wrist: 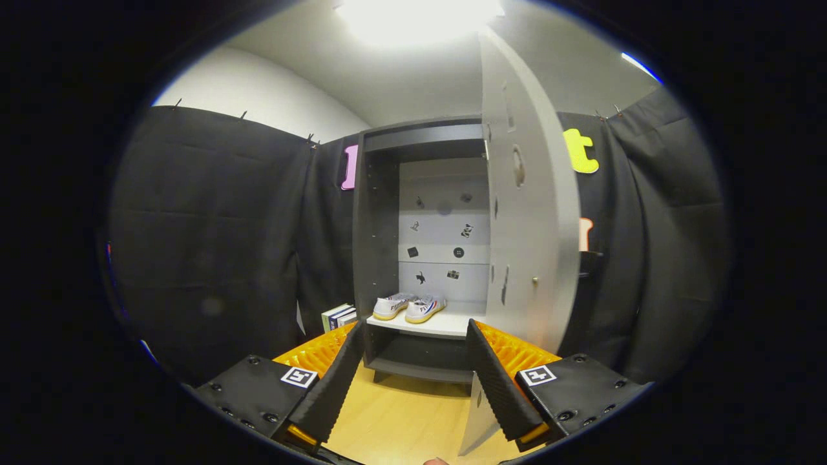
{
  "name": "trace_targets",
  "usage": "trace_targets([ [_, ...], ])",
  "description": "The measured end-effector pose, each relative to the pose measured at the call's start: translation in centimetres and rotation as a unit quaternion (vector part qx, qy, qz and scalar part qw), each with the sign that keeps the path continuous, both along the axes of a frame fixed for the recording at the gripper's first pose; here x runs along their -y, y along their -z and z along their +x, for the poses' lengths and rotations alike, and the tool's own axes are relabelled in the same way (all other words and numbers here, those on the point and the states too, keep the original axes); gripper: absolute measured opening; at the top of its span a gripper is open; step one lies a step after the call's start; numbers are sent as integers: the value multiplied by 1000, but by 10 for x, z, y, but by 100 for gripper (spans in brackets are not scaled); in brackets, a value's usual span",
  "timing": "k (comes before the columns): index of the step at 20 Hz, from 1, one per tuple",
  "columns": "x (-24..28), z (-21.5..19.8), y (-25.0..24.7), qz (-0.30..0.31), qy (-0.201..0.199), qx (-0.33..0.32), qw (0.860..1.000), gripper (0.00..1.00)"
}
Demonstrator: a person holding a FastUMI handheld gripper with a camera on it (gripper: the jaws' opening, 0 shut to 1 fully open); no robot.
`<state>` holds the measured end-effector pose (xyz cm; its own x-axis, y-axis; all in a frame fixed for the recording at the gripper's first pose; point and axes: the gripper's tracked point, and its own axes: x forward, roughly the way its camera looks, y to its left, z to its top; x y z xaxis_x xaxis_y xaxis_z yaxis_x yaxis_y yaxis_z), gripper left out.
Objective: Open the shoe cabinet door, grab the shoes and put them into the shoe cabinet, then close the shoe cabinet door.
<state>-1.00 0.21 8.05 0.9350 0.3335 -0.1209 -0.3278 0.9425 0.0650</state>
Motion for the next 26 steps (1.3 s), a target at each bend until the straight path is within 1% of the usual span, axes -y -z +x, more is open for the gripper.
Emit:
trace_targets([
  [3,25,-11,-6,20,7,-5,1000,98],
  [5,36,-21,-13,37,4,-9,999,96],
  [6,44,-26,-16,40,8,-8,999,95],
  [12,113,-22,-27,-7,94,18,995,95],
  [14,131,-19,-26,-9,120,15,993,95],
  [15,142,-16,-25,-11,139,15,990,95],
  [18,184,2,-14,-34,215,15,976,95],
  [19,189,9,-8,-42,228,10,973,95],
  [22,196,22,11,-53,250,-15,967,96],
  [24,185,33,26,-52,255,-35,965,95],
  [25,180,25,20,-54,260,-25,964,94],
  [26,177,37,24,-56,258,-26,964,92],
])
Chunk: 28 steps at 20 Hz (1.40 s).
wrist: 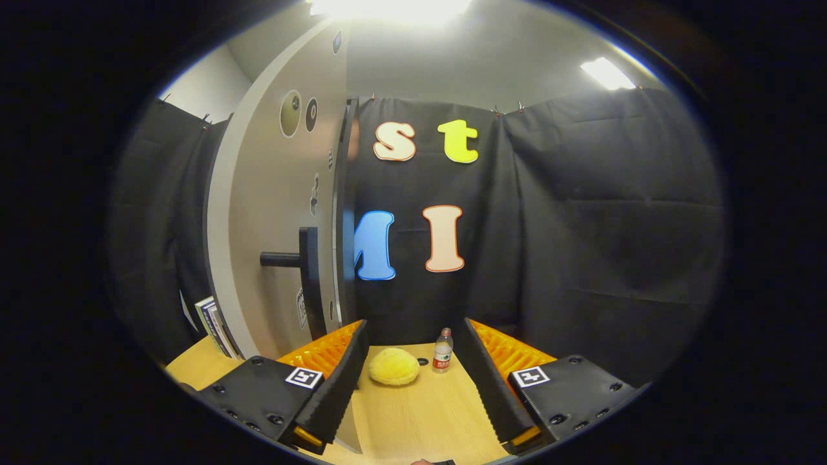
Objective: Open the shoe cabinet door, grab the shoes and put them into the shoe cabinet, then close the shoe cabinet door.
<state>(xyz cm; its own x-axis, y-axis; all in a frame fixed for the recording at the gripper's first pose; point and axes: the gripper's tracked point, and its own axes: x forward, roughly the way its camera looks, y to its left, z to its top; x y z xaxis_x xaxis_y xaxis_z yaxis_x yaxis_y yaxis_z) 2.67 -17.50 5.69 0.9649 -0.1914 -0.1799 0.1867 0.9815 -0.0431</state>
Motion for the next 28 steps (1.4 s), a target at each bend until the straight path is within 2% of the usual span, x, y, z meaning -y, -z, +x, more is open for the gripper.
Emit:
trace_targets([
  [4,-50,-3,3,41,-53,-8,998,90],
  [9,-113,5,2,45,-110,-8,993,90],
  [13,-152,18,-3,39,-125,3,991,90],
  [17,-205,38,1,55,-163,3,985,90],
  [23,-296,75,7,104,-232,-2,967,91],
  [28,-320,71,14,91,-250,-15,964,93],
])
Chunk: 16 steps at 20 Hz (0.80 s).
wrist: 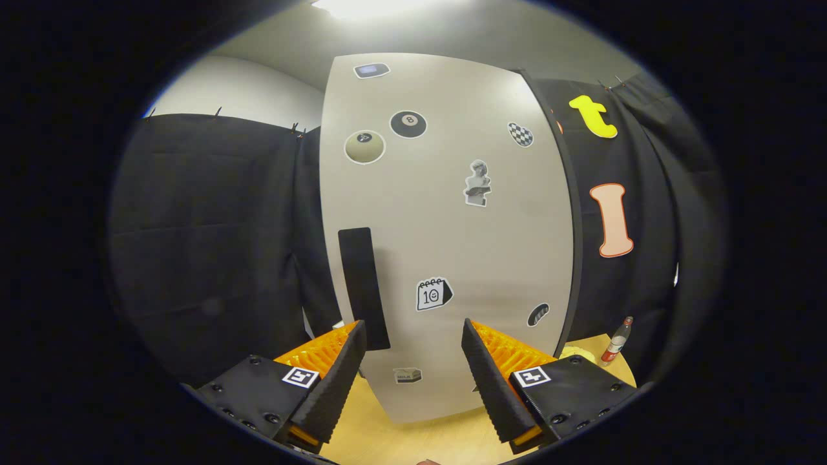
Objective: Open the shoe cabinet door, grab the shoes and put them into the shoe cabinet, then close the shoe cabinet door.
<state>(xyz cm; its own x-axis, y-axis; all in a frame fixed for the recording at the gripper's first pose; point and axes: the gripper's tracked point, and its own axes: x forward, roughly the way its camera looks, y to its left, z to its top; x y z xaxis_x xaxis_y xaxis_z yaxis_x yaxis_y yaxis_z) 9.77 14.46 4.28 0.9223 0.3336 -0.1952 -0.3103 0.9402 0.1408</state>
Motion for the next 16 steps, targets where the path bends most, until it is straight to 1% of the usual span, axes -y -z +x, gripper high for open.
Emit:
trace_targets([
  [4,20,-11,-1,-25,15,11,1000,96],
  [8,64,-33,-14,-30,46,30,998,96],
  [10,85,-45,-15,-34,60,30,997,96],
  [12,109,-57,-16,-39,83,30,995,96],
  [16,141,-75,-18,-39,114,31,992,96],
])
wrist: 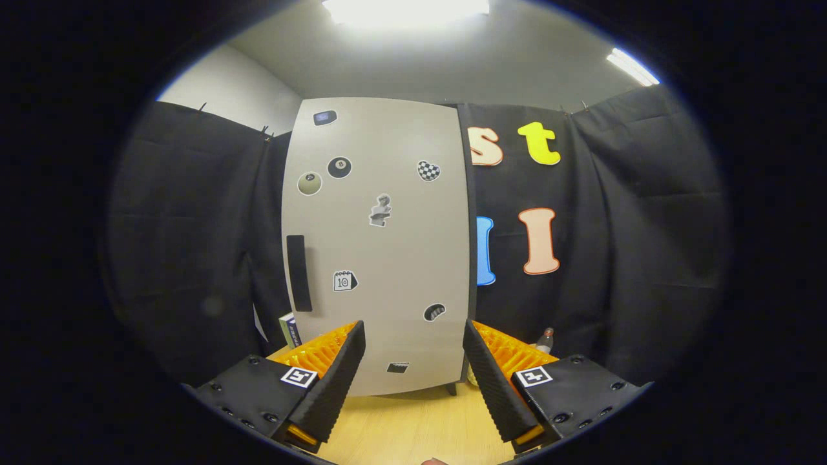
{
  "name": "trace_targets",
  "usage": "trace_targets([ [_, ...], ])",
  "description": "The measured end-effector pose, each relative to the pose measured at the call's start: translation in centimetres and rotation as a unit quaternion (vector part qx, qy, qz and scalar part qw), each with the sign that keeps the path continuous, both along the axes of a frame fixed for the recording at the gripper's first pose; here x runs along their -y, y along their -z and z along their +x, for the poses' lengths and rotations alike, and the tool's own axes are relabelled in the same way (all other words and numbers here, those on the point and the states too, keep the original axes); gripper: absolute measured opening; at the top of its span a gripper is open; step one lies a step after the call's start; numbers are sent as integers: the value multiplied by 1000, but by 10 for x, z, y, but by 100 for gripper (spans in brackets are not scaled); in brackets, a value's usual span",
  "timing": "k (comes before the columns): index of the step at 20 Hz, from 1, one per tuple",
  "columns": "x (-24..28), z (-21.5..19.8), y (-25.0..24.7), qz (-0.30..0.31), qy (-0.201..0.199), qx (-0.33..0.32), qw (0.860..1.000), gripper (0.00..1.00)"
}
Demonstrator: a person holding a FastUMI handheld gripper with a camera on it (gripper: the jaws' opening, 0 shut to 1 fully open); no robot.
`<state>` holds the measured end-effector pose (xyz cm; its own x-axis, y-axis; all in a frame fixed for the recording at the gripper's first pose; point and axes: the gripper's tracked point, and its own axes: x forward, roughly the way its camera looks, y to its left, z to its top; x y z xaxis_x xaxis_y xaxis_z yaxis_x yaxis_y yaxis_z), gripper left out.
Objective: Open the shoe cabinet door, grab the shoes and put them into the shoe cabinet, then close the shoe cabinet door.
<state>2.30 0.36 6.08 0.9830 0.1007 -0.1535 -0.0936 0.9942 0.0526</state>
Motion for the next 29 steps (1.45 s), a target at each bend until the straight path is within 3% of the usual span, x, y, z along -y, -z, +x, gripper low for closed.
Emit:
trace_targets([
  [4,17,-10,-5,-8,19,12,1000,95],
  [29,-12,-17,-17,15,-14,42,999,96],
])
